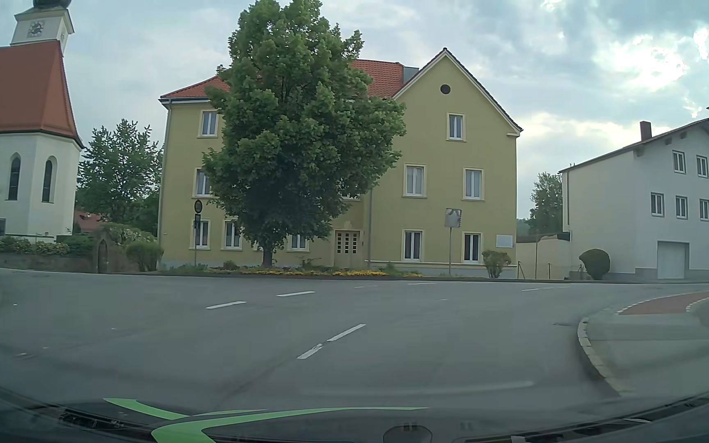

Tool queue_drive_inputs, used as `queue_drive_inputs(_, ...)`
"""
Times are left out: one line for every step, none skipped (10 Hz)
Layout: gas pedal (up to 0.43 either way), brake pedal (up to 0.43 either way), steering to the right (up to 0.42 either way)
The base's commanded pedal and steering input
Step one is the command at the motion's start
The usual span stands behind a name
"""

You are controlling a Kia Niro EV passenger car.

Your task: Follow the waypoints while adhering to traffic rules and regulations

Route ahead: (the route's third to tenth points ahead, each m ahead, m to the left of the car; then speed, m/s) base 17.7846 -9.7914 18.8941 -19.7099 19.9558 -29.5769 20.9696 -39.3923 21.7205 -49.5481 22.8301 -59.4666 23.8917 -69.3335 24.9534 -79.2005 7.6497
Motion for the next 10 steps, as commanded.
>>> queue_drive_inputs(0.0,0.0,0.121)
queue_drive_inputs(0.0,0.0,0.134)
queue_drive_inputs(0.0,0.0,0.145)
queue_drive_inputs(0.039,0.0,0.158)
queue_drive_inputs(0.079,0.0,0.174)
queue_drive_inputs(0.079,0.0,0.193)
queue_drive_inputs(0.079,0.0,0.205)
queue_drive_inputs(0.079,0.0,0.215)
queue_drive_inputs(0.079,0.0,0.229)
queue_drive_inputs(0.079,0.0,0.239)
